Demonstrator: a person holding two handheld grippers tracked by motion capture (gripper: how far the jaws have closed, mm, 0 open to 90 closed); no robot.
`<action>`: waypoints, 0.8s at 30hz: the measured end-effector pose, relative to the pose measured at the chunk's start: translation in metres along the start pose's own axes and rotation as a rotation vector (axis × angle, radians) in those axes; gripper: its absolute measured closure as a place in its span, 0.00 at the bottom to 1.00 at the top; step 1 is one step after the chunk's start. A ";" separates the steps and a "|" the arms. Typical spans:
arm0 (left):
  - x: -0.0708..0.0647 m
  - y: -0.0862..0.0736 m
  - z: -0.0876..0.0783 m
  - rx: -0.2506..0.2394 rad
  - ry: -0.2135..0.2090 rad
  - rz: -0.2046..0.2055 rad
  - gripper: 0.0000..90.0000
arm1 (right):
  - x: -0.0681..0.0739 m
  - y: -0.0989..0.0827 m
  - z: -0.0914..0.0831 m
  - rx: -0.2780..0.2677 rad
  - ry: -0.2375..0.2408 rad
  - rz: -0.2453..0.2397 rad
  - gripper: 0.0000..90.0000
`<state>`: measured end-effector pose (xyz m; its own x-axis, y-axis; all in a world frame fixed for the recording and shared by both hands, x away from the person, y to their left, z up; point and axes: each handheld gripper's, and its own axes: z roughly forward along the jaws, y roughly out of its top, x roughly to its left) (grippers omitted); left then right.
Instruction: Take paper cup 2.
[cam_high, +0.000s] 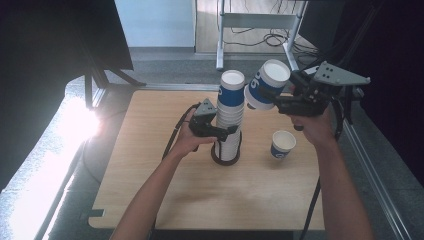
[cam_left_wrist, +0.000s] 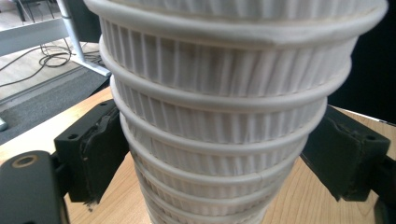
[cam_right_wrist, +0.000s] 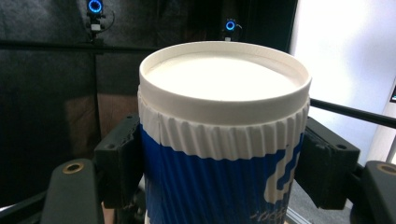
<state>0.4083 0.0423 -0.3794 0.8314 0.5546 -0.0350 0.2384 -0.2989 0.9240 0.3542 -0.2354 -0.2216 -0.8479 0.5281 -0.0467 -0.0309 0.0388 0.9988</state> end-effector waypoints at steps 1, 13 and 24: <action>-0.001 0.000 -0.001 -0.003 0.006 -0.002 0.13 | 0.001 -0.004 -0.002 0.003 0.000 0.001 0.29; 0.002 -0.005 -0.015 -0.022 0.014 -0.034 0.06 | 0.014 -0.043 -0.007 0.042 0.018 0.011 0.29; -0.008 -0.017 -0.038 -0.052 0.004 -0.021 0.07 | 0.022 -0.082 -0.009 0.062 0.043 0.046 0.29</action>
<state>0.3783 0.0724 -0.3806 0.8243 0.5637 -0.0527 0.2287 -0.2464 0.9418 0.3330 -0.2348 -0.3040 -0.8696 0.4938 0.0010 0.0399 0.0682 0.9969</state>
